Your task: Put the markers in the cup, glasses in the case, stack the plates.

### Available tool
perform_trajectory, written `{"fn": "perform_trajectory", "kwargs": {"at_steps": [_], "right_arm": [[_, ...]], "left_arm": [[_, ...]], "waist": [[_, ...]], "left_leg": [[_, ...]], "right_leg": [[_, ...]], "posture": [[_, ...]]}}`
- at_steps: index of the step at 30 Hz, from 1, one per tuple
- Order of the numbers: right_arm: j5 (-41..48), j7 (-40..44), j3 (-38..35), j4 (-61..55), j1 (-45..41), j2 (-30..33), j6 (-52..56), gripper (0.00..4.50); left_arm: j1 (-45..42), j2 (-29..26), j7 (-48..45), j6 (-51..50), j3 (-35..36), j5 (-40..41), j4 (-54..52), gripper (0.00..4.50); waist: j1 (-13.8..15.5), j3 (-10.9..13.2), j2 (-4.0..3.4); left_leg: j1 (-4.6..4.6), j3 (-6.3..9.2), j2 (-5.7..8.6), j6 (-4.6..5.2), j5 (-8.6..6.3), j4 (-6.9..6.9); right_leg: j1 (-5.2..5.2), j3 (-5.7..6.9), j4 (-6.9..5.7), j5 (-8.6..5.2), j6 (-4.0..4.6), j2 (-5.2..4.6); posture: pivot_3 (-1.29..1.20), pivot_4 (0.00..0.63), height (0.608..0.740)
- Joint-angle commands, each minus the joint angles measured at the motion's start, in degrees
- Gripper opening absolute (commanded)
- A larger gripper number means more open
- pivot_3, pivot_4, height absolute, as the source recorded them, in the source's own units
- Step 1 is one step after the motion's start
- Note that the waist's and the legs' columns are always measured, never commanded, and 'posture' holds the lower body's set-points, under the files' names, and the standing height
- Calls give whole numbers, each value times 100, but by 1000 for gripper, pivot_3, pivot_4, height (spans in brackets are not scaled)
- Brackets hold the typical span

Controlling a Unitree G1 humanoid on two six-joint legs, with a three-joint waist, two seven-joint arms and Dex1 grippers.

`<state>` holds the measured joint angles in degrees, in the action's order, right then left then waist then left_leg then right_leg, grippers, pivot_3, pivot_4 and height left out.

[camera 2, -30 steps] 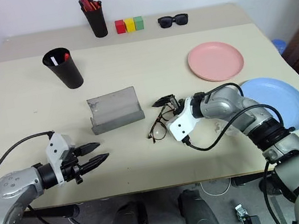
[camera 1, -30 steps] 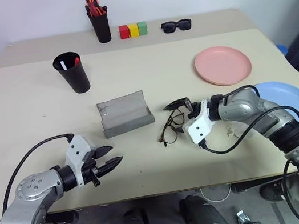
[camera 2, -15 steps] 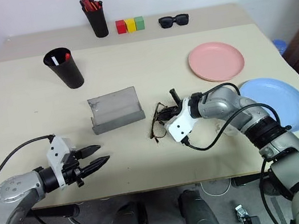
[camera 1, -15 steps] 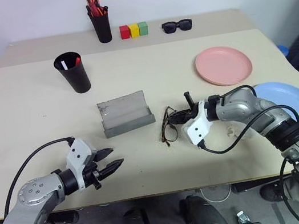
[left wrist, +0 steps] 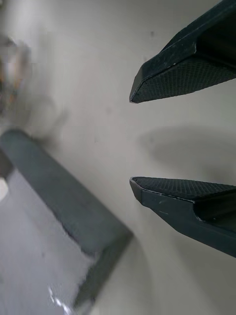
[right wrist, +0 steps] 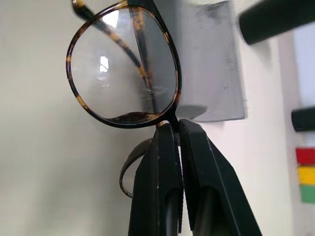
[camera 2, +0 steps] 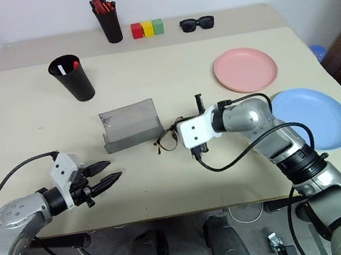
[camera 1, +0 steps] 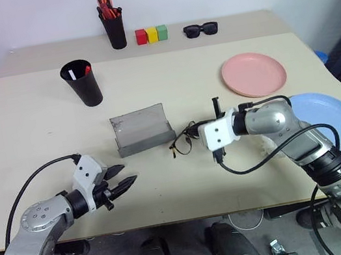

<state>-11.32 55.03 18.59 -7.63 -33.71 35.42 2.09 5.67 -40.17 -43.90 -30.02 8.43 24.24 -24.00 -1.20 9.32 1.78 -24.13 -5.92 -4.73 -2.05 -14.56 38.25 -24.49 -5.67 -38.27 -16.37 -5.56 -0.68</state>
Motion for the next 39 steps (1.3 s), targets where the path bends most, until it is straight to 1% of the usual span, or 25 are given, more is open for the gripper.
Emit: {"fn": "perform_trajectory", "kwargs": {"at_steps": [1, 3, 5, 6, 8, 9, 14, 18, 26, 33, 34, 36, 38, 39], "right_arm": [[232, -4, -119, -768, -513, -422, 1338, 66], [208, -129, 41, -916, -788, -833, 1982, 66], [198, -184, 113, -988, -915, -1035, 2312, 66], [125, -415, 235, -835, -1074, -1399, 2577, 66], [-3, -817, 459, -457, -1335, -2022, 3063, 66], [-82, -981, 551, -258, -1430, -2243, 3214, 66], [-344, -1532, 815, 511, -1568, -2731, 3563, 66], [-457, -1666, 923, 707, -1551, -2733, 3758, 66], [-768, -1710, 1199, 734, -1519, -2398, 3660, 66], [-611, -1608, 1169, 744, -1435, -2461, 3751, 66], [-581, -1615, 1139, 740, -1421, -2485, 3754, 320], [-535, -1664, 1074, 717, -1416, -2522, 3739, 1001], [-480, -1708, 996, 673, -1436, -2562, 3746, 1885], [-455, -1722, 962, 653, -1445, -2579, 3754, 2395]], "left_arm": [[68, 30, 86, 341, 295, -106, 160, 2425], [164, 4, 61, 468, 353, -149, 260, 2425], [194, -4, 44, 540, 360, -182, 315, 2425], [279, -34, -6, 600, 395, -192, 317, 2425], [427, -80, -79, 672, 481, -167, 278, 2425], [485, -93, -100, 681, 527, -140, 236, 2425], [703, -37, -125, 618, 784, 103, -53, 2425], [874, -7, -25, 575, 847, 117, -230, 2425], [902, -8, 65, 518, 834, 135, -302, 2425], [732, -20, 63, 462, 760, 124, -238, 2425], [721, -16, 61, 451, 758, 123, -241, 2425], [712, -6, 63, 432, 752, 124, -253, 2425], [717, 0, 67, 417, 750, 125, -265, 2425], [720, 4, 70, 411, 749, 124, -270, 2425]], "waist": [[-5, -1, -1], [-15, -1, -2], [6, -3, -1], [34, -3, 1], [-4, -6, 4], [-22, -6, 4], [5, -9, 9], [-4, -9, 9], [-140, -9, 9], [-151, -9, 9], [-152, -9, 9], [-152, -8, 8], [-151, -8, 8], [-151, -8, 8]], "left_leg": [[0, -1, -1, 0, 0, -1], [0, -3, -2, 0, 0, -1], [0, -4, -2, 0, 0, -3], [-2, -4, -2, -1, 0, -3], [-5, -7, 0, -1, 0, -3], [-5, -10, -1, -1, 0, -3], [-14, -9, 0, -6, 2, -6], [-18, -9, 0, -5, 2, -5], [-22, -7, -1, -6, 2, -11], [-23, -7, -2, -5, 2, -14], [-24, -7, -2, -6, 2, -14], [-24, -7, -2, -6, 2, -15], [-24, -7, -2, -6, 2, -15], [-24, -7, -2, -6, 2, -15]], "right_leg": [[-2, 0, 0, 0, 1, 0], [-8, 0, -5, 0, 2, 2], [-9, 1, -6, 0, 3, 1], [-9, 1, -5, 0, 3, 0], [-10, 3, -3, 0, 6, -4], [-14, 2, -5, 1, 8, -5], [-18, 5, -3, 3, 13, -6], [-20, 6, 2, 3, 15, -9], [-28, 7, 1, 4, 15, -5], [-32, 6, 0, 5, 14, -2], [-32, 6, 1, 5, 14, -3], [-32, 6, 1, 5, 14, -2], [-33, 6, 1, 5, 14, -2], [-33, 6, 1, 5, 14, -3]], "posture": [[0, 150, 722], [0, 150, 722], [0, 150, 722], [0, 150, 722], [0, 150, 722], [0, 150, 722], [0, 150, 722], [0, 150, 722], [0, 150, 722], [0, 150, 722], [0, 150, 722], [0, 150, 722], [0, 150, 722], [0, 150, 722]]}}
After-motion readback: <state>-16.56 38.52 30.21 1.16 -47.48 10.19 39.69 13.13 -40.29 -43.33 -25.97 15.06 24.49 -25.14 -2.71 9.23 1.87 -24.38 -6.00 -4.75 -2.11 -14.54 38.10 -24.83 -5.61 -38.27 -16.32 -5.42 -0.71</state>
